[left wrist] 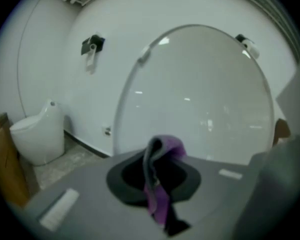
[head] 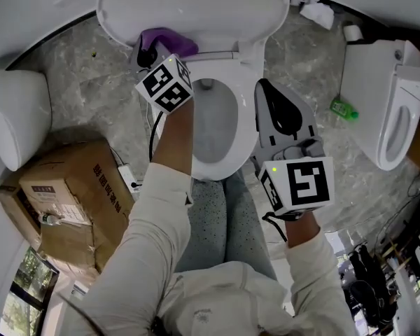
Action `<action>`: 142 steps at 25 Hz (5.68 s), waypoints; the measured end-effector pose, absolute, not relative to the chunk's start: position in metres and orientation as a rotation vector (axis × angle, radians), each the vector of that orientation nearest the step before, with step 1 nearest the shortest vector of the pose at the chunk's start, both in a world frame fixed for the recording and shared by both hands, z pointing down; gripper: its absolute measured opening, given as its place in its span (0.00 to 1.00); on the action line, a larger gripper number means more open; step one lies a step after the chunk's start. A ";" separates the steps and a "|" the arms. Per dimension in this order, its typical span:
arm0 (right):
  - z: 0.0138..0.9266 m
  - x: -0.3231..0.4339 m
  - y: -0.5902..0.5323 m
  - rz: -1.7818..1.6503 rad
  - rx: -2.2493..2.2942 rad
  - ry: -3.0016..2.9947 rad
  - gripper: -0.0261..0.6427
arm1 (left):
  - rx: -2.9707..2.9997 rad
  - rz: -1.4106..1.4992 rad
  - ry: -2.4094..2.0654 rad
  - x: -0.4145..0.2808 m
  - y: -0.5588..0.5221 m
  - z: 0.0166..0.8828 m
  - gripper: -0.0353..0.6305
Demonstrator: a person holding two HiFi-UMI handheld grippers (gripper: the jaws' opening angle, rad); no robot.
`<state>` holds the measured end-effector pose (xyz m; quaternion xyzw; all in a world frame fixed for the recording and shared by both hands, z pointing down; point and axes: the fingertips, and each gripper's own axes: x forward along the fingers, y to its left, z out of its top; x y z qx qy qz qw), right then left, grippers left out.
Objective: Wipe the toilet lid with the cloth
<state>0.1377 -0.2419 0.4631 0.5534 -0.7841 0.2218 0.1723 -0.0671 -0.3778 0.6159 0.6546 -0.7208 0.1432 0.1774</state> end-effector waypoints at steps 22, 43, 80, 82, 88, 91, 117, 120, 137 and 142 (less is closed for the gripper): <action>0.486 0.161 -0.228 0.671 1.613 -2.133 0.06 | 2.078 0.315 -1.123 0.141 -0.337 0.656 0.08; 0.489 0.121 -0.194 0.721 1.539 -2.124 0.06 | 2.125 0.266 -1.126 0.061 -0.249 0.539 0.07; 0.358 0.095 -0.170 0.532 1.639 -2.259 0.06 | 2.396 -0.011 -1.304 0.007 -0.210 0.317 0.07; 0.345 0.094 -0.173 0.505 1.636 -2.274 0.06 | 2.415 -0.032 -1.308 0.007 -0.210 0.302 0.07; 0.315 0.096 -0.181 0.453 1.638 -2.307 0.06 | 2.448 -0.111 -1.314 0.007 -0.212 0.259 0.07; 0.299 0.097 -0.185 0.403 1.629 -2.319 0.06 | 2.467 -0.134 -1.322 0.005 -0.211 0.241 0.07; 0.304 0.091 -0.321 -0.072 0.871 -2.353 0.19 | 2.424 -0.162 -1.531 -0.021 -0.259 0.189 0.07; 0.311 0.092 -0.339 -0.081 0.814 -2.324 0.21 | 2.407 -0.161 -1.546 -0.025 -0.263 0.192 0.07; 0.356 0.089 -0.400 -0.108 0.560 -2.137 0.27 | 2.330 -0.142 -1.560 -0.027 -0.289 0.217 0.07; 0.372 0.093 -0.413 -0.081 0.497 -2.078 0.27 | 2.316 -0.132 -1.568 -0.032 -0.287 0.222 0.07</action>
